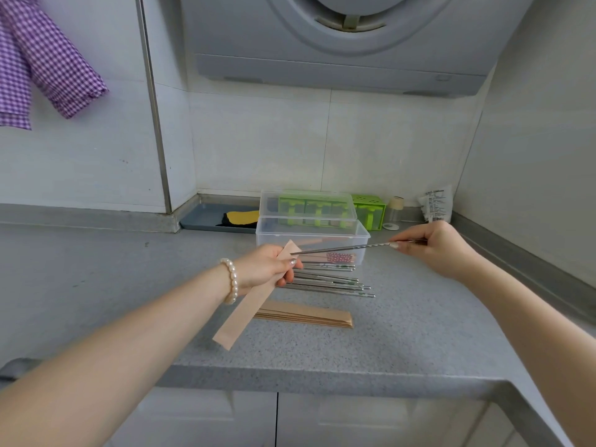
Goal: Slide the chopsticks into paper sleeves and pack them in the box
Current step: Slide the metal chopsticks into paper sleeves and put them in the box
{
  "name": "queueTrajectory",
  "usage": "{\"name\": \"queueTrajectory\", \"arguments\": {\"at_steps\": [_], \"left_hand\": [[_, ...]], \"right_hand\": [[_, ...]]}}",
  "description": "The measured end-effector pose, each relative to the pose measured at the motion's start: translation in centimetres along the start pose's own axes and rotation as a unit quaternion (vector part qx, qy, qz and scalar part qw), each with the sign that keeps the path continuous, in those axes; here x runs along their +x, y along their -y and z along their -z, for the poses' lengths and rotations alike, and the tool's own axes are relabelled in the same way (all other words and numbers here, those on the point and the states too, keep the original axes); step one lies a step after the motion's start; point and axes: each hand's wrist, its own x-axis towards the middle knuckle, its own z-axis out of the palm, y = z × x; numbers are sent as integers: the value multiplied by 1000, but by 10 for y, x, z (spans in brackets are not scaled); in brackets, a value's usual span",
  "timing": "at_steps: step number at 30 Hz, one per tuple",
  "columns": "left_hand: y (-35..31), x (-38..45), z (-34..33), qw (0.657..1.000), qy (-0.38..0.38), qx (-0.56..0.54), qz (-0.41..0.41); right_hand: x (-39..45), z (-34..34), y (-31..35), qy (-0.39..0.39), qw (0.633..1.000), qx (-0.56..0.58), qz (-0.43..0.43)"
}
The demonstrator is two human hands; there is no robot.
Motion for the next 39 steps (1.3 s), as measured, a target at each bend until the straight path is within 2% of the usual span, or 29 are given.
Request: {"name": "queueTrajectory", "arguments": {"at_steps": [4,6,9,16,21,25,31,39], "left_hand": [[1,-2,-1,999,17,50,-3],[1,-4,-1,995,57,77,3],[0,-8,-2,989,128,67,27],[-7,-9,-12,980,188,70,3],[-9,-10,-20,975,200,94,-11],[-8,-12,-19,972,216,90,1],[-10,-9,-26,977,205,52,22],[-3,-9,-23,980,188,53,41]], "right_hand": [[-1,1,4,18,1000,-8,-2],[1,3,5,38,999,3,-15],[4,5,2,80,995,33,-44],[15,-7,9,107,993,42,-33],[17,-27,26,174,984,35,-27],[15,-41,37,200,974,98,-51],[9,-61,60,285,935,196,-76],[14,-76,61,326,917,213,-83]]}}
